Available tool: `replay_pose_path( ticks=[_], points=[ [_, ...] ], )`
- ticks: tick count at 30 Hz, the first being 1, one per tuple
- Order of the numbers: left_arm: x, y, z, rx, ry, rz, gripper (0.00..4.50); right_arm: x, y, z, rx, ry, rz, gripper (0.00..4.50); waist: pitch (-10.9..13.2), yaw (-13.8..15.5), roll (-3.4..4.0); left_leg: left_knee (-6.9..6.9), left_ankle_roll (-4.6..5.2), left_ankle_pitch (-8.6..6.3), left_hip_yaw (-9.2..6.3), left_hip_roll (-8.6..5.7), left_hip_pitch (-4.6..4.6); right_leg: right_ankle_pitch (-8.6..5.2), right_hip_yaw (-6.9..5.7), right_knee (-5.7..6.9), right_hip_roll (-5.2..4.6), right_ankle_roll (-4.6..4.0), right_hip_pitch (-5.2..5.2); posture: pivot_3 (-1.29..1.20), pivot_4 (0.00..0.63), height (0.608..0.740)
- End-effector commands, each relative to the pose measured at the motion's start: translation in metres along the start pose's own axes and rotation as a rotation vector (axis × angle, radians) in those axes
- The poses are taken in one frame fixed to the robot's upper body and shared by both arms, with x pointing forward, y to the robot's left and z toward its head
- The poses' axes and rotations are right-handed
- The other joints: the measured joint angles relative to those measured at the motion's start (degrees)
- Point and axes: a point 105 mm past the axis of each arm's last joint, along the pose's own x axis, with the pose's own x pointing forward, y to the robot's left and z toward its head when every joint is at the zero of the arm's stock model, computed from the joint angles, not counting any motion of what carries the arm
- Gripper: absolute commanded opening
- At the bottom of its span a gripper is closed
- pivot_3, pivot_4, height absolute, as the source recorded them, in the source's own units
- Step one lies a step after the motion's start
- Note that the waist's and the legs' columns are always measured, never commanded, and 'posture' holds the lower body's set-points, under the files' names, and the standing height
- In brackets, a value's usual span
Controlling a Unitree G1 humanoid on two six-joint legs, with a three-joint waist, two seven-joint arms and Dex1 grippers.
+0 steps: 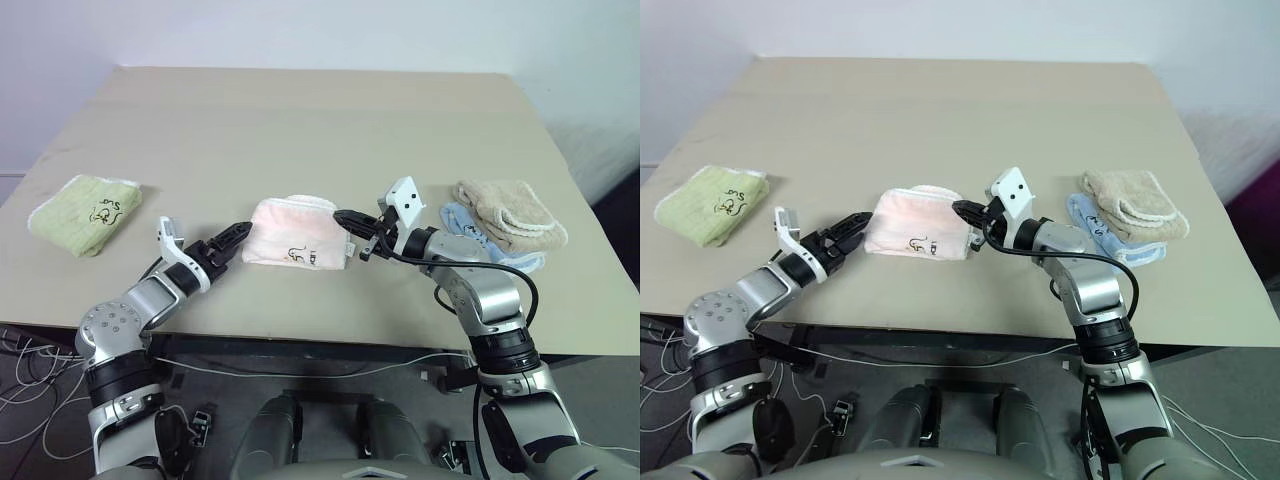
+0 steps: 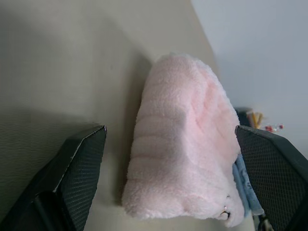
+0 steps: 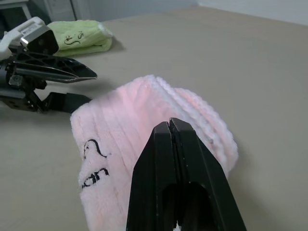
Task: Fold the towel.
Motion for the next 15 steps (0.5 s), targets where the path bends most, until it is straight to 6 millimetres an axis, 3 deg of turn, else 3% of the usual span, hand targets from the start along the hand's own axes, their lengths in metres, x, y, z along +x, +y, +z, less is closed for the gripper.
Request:
replay_pose_path(
  ticks=[1,12,15],
  points=[
    [0.0190,-0.0228,-0.0382,-0.029,0.162,-0.084,4.49,-0.0031,0.0015,0.0163,-0.036,-0.049,-0.001,0.00,0.0,0.0,0.00,0.00,0.01,0.00,-0.01,-0.02,0.00,0.00,0.00,-0.01,-0.01,0.00,0.01,0.00,0.150,0.740],
    [0.0273,-0.0263,-0.0438,-0.064,0.163,-0.081,4.49,-0.0041,0.0010,0.0177,-0.040,-0.051,-0.013,0.00,0.0,-0.1,-0.01,0.01,0.01,0.00,-0.03,-0.02,0.00,0.00,-0.01,-0.01,0.03,0.01,0.02,0.00,0.150,0.740],
    [0.0286,-0.0259,-0.0414,-0.080,0.138,-0.078,3.94,-0.0042,0.0011,0.0175,-0.040,-0.051,-0.014,0.00,0.0,-0.2,-0.01,0.00,0.01,0.00,-0.04,-0.02,0.00,0.00,-0.01,-0.01,0.03,0.01,0.02,0.00,0.150,0.740]
  ],
)
